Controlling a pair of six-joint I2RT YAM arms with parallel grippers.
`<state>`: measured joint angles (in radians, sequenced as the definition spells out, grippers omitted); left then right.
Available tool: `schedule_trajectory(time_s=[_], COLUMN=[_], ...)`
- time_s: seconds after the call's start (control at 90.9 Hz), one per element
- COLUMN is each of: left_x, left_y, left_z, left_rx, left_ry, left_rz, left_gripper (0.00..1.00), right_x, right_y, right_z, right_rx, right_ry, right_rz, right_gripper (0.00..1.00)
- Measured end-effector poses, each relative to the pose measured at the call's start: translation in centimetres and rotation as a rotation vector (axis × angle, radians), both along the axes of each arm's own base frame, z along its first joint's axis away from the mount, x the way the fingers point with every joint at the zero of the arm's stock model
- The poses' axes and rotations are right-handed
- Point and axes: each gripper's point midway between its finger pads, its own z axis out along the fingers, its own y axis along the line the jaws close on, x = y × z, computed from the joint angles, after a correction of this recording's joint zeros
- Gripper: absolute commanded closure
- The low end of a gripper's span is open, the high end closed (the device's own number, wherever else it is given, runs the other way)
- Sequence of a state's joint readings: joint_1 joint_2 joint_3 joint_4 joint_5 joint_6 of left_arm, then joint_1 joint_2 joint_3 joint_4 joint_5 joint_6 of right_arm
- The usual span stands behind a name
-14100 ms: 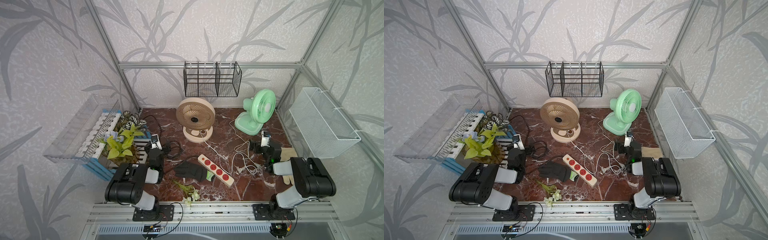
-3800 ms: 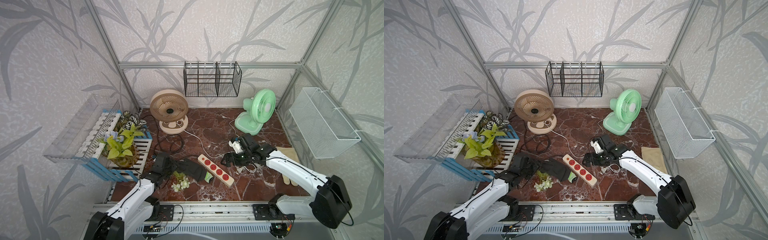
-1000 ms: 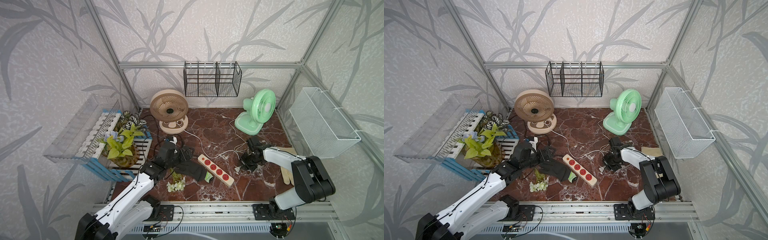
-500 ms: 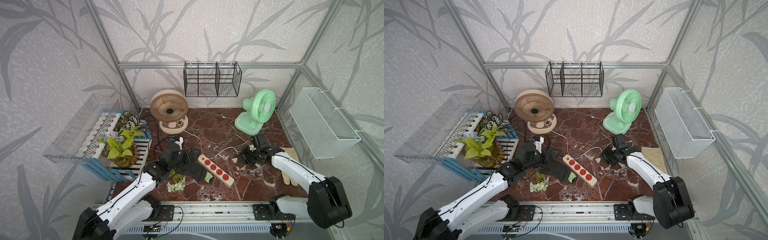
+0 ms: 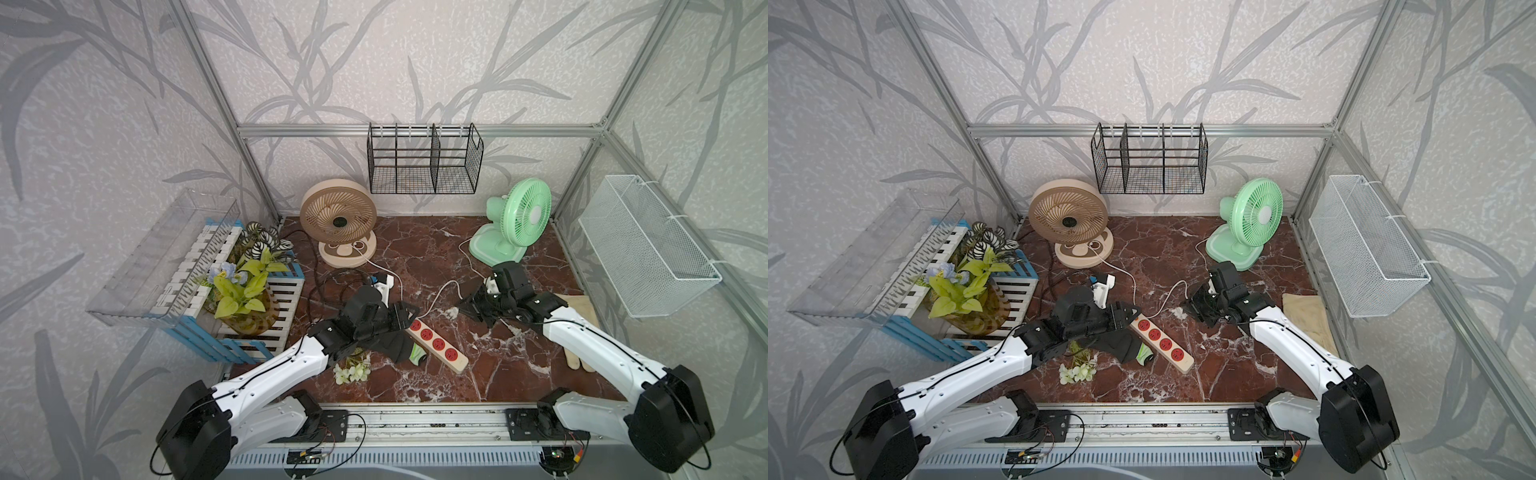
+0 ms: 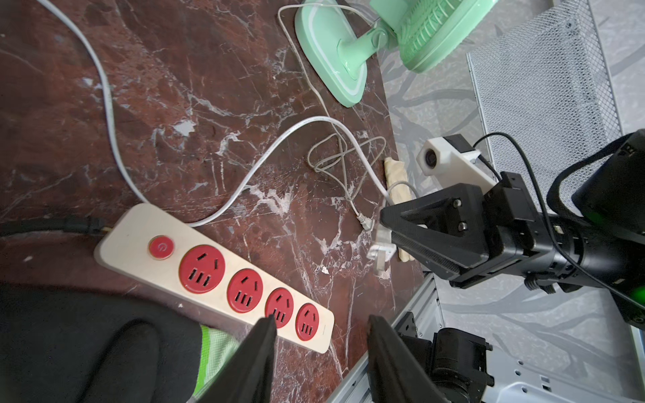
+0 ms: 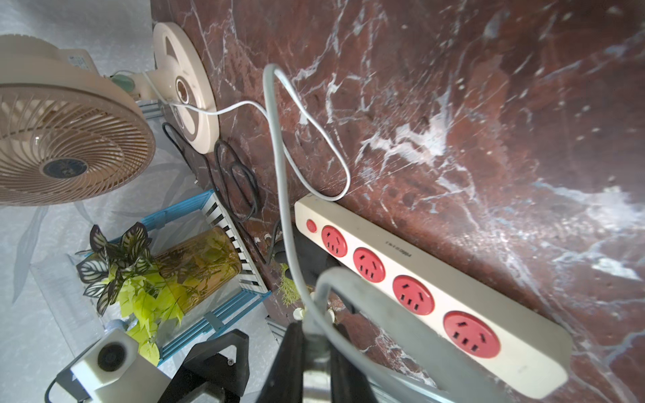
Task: Plug the desk fan into the power strip
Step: Pick up the plug from the center of the board.
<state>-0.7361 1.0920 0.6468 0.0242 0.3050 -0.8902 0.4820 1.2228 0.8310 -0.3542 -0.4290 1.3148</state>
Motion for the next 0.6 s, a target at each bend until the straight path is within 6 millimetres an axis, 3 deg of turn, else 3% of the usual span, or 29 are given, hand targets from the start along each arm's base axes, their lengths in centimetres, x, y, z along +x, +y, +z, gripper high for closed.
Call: schedule_trajectory(time_s=[0.396,0.605], left_x=[-0.8,-1.0], left_y=[-3.2,-4.2], left_z=[-0.2,-1.0], left_rx=[-0.004,0.025], left_ry=[-0.008,0.000], left_rz=[-0.093,-0.128], left_gripper=[0.59,0.68], right_x=[-0.5,-0.3], right_y=[2.6,3.2], right_z=[-0.6,0.1], right_rx=[0.014,0.032], right_ry=[0.020,0.007], right_rz=[0.038,0.041], right_gripper=[1.00,1.00])
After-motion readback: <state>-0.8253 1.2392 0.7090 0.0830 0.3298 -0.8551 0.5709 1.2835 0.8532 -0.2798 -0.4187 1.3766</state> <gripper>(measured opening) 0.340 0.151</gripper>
